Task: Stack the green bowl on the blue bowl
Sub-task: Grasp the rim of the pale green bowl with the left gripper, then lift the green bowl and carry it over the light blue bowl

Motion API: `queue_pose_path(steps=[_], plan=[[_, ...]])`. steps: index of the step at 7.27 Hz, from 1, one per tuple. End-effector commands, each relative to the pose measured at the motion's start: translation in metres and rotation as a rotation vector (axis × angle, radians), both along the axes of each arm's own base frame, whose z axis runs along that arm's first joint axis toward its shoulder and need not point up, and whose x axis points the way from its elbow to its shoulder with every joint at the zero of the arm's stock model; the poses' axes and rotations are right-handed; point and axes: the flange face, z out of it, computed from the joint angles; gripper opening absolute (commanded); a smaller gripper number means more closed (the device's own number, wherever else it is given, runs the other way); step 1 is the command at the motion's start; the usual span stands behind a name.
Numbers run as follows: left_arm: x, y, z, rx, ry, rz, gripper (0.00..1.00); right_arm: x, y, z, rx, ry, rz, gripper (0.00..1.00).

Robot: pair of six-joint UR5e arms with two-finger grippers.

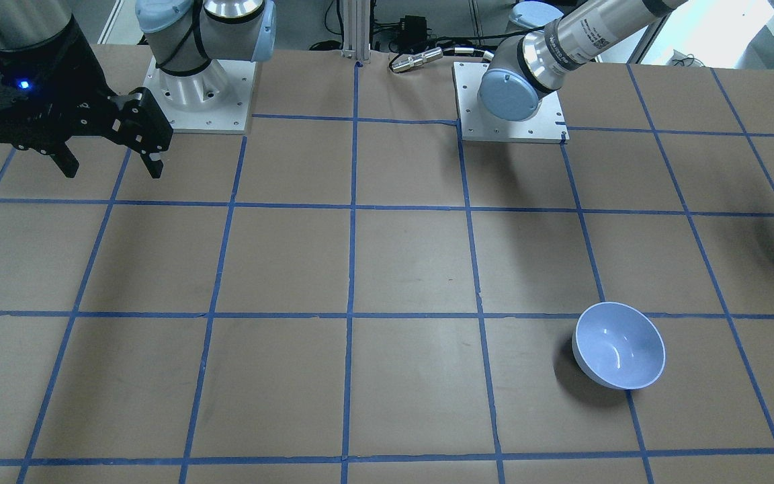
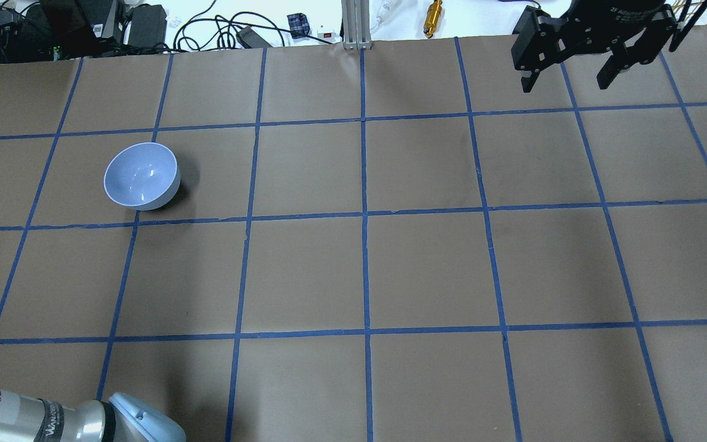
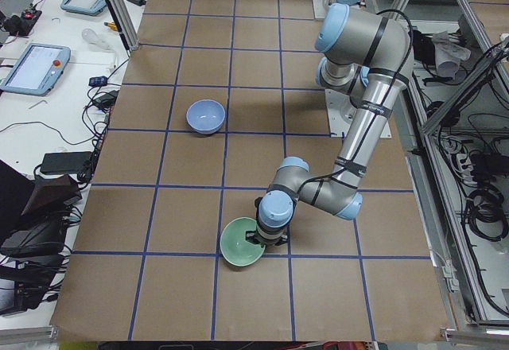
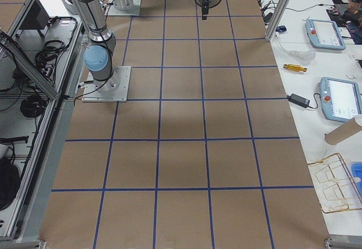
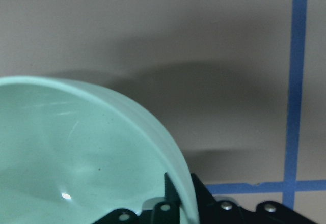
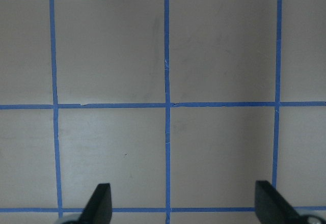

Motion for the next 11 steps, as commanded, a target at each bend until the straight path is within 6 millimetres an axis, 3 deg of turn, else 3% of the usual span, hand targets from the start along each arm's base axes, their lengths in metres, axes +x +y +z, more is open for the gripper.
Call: queue_pose_path(steps=[1,2,3,5,6,7,8,11], plan=[[-0.02,-0.004,0.04,0.004,0.018,0.032,0.0,0.0,0.0,0.0,0.001,0.0,0.0,1.0],[-0.039,-0.014,0.074,0.003,0.031,0.053,0.0,0.0,0.0,0.001,-0.001,0.0,0.0,1.0],[-0.071,-0.041,0.113,-0.002,0.026,0.051,0.0,0.0,0.0,0.0,0.001,0.0,0.0,1.0],[-0.166,-0.094,0.167,-0.035,-0.016,-0.077,0.0,0.0,0.0,0.0,0.0,-0.002,0.0,1.0],[-0.215,-0.117,0.181,-0.051,-0.028,-0.125,0.0,0.0,0.0,0.0,0.0,-0.002,0.0,1.0],[-0.265,-0.127,0.185,-0.059,-0.022,-0.126,0.0,0.0,0.0,0.001,-0.001,-0.002,-0.001,1.0],[-0.301,-0.126,0.178,-0.056,-0.009,-0.138,0.0,0.0,0.0,0.0,0.0,-0.002,-0.001,1.0],[-0.419,-0.131,0.14,-0.011,0.05,-0.052,0.0,0.0,0.0,0.001,-0.001,-0.002,-0.001,1.0]])
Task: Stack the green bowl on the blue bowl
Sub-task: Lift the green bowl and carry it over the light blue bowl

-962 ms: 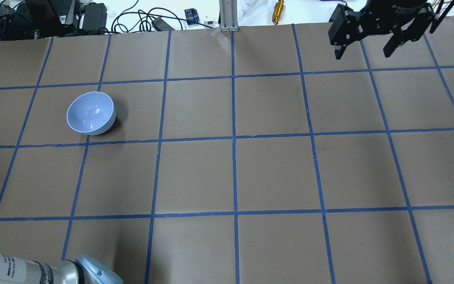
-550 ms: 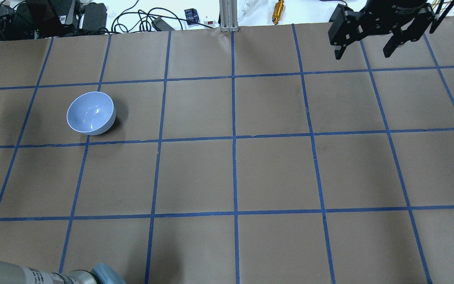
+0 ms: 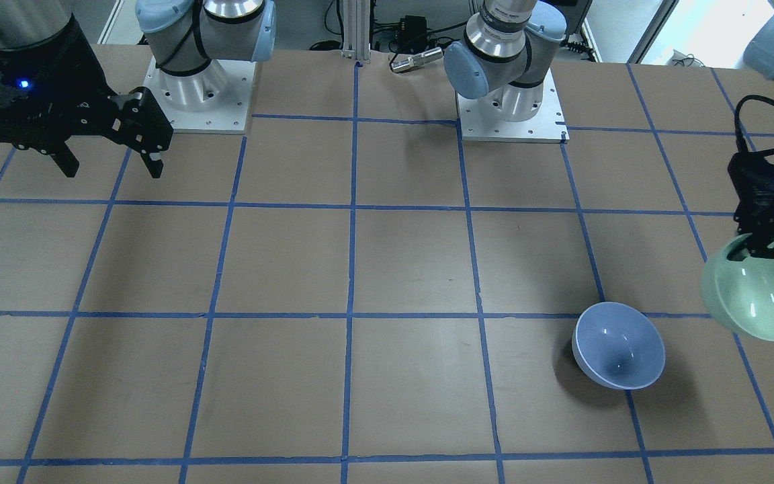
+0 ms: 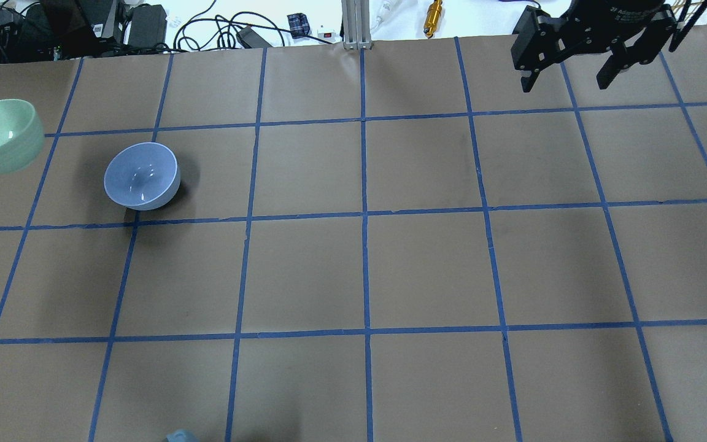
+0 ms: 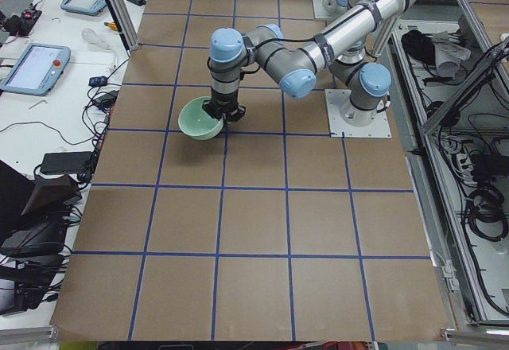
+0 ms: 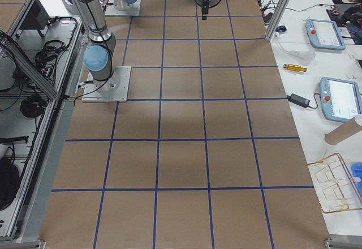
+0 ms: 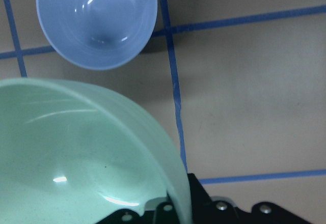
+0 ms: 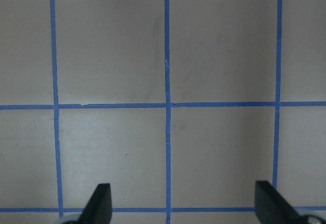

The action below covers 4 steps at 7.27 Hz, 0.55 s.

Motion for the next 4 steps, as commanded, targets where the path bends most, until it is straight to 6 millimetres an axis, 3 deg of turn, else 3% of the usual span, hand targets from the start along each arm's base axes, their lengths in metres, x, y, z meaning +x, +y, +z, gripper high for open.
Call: queue_pose_path(steps=[1,2,4], plan=[[-0.08,-0.003,-0.034,-0.001,0.015,0.046,0.0,0.0,0.0,0.0,0.0,0.0,-0.001,1.0],[-0.101,-0.001,-0.053,-0.047,-0.001,0.046,0.0,0.0,0.0,0.0,0.0,0.0,-0.001,1.0],[-0.107,0.002,-0.09,-0.081,-0.012,0.042,0.0,0.0,0.0,-0.001,0.001,0.001,0.001,1.0]])
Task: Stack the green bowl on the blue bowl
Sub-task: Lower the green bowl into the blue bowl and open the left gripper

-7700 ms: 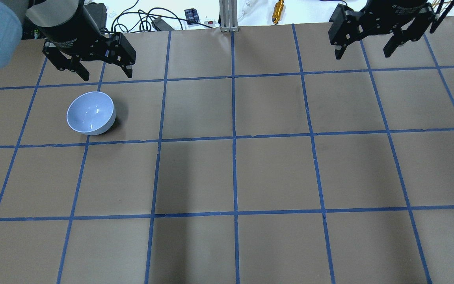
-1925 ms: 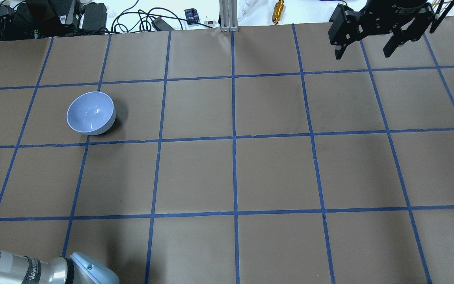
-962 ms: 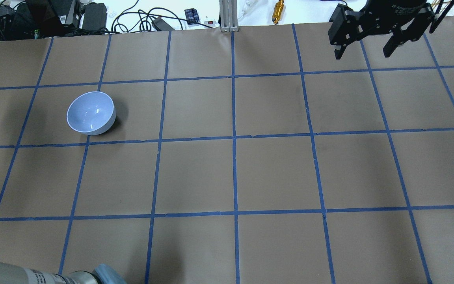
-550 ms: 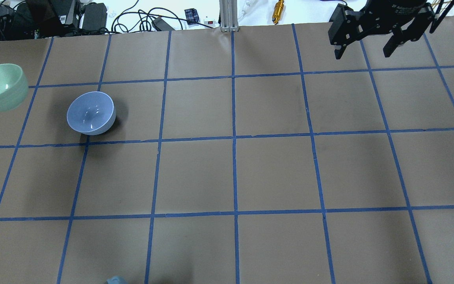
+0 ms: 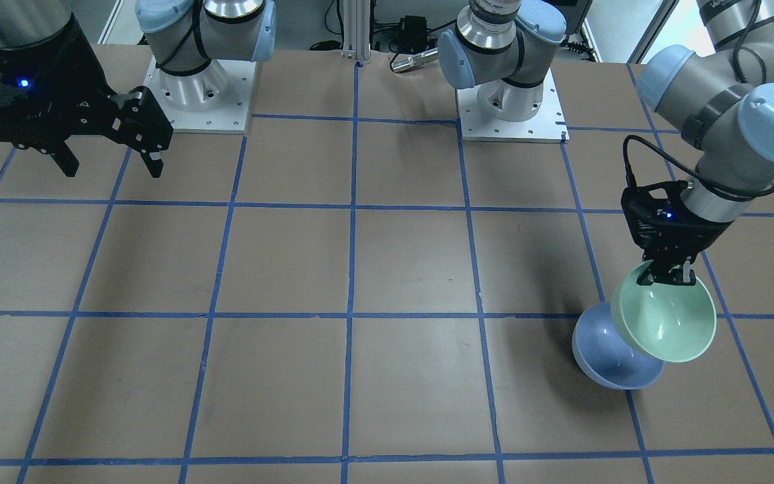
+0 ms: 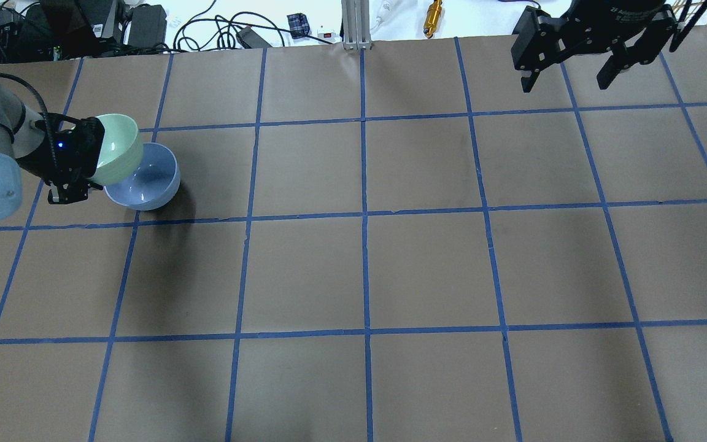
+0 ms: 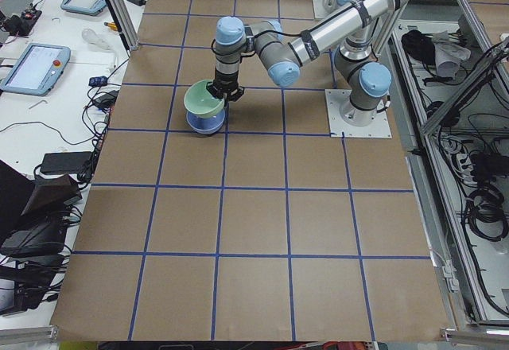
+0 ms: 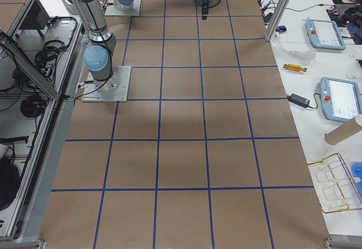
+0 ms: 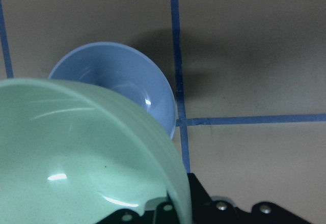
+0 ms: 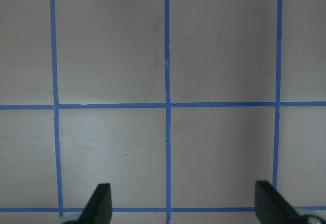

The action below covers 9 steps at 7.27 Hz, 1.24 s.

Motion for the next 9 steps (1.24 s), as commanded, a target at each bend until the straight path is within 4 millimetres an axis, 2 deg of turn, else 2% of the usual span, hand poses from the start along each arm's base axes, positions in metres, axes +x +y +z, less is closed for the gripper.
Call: queue_pose_path(steps=[1,5,6,7,8,9], plan=[[-0.007,0.004,-0.028,-0.023,-0.006,-0.001,0.0,0.0,0.0,-0.001,0.001,0.001,0.0,1.0],[-0.002,-0.009,-0.058,-0.019,-0.003,0.0,0.0,0.0,0.0,-0.001,0.001,0.001,0.0,1.0],[-0.002,-0.01,-0.059,-0.017,0.002,0.014,0.85,0.0,0.0,-0.001,0.001,0.001,0.0,1.0],[-0.002,-0.01,-0.055,-0.025,0.005,0.061,1.0,0.0,0.0,-0.001,0.001,0.001,0.0,1.0],[-0.003,-0.01,-0.046,-0.037,0.002,0.067,1.0,0.0,0.0,-0.001,0.001,0.001,0.0,1.0],[-0.003,-0.01,-0.025,-0.059,-0.008,0.067,1.0,0.0,0.0,-0.001,0.001,0.001,0.0,1.0]])
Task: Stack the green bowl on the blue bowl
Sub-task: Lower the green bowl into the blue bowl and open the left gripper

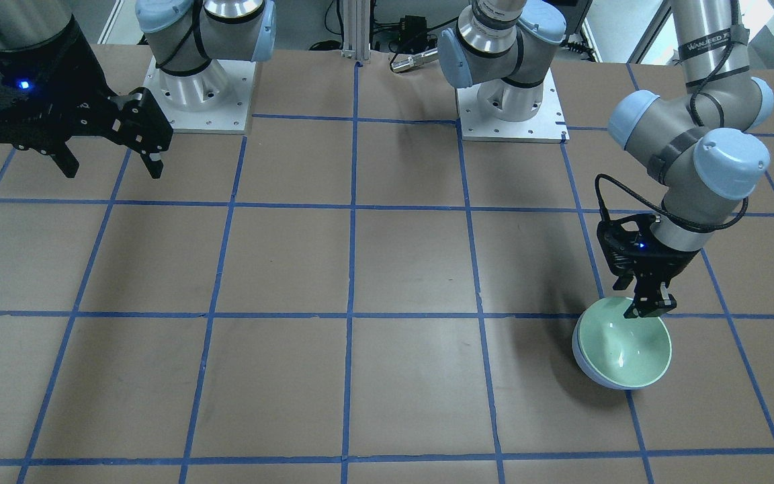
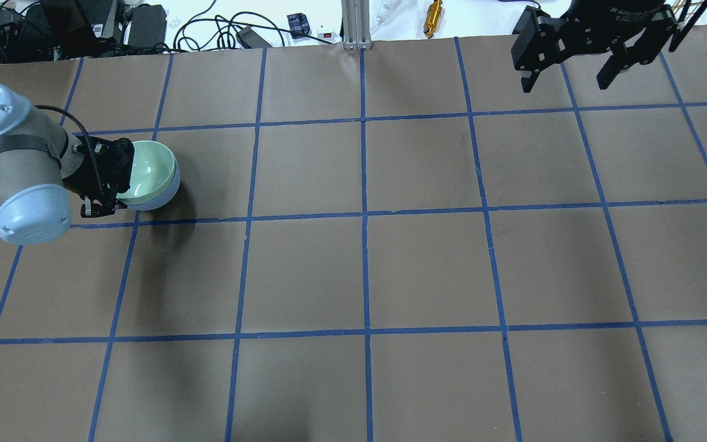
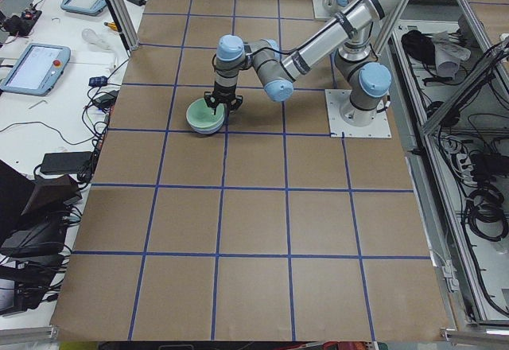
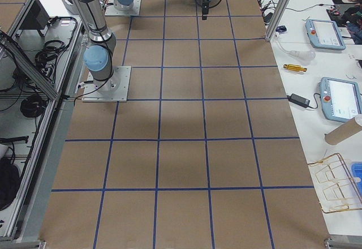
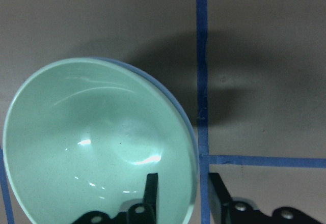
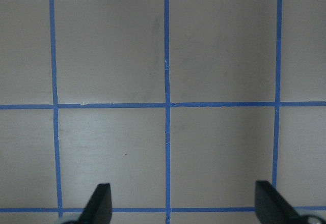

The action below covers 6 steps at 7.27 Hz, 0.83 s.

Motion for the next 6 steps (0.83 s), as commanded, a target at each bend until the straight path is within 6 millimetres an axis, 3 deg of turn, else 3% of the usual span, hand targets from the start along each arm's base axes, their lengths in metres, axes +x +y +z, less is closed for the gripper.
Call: queue_pose_path(steps=[1,3,4,5,6], plan=[[-0.004,0.004,0.056,0.004,0.013,0.044,1.0,0.0,0.0,0.0,0.0,0.0,0.0,1.0],[-0.016,0.022,0.167,0.099,0.099,0.241,1.0,0.0,0.0,0.0,0.0,0.0,0.0,1.0],[-0.022,0.033,0.211,0.114,0.117,0.321,1.0,0.0,0.0,0.0,0.0,0.0,0.0,1.0],[-0.033,0.042,0.234,0.129,0.149,0.455,1.0,0.0,0.001,0.001,-0.001,0.0,0.0,1.0],[-0.048,0.046,0.24,0.127,0.165,0.582,1.0,0.0,0.001,0.001,-0.001,0.0,0.0,1.0]])
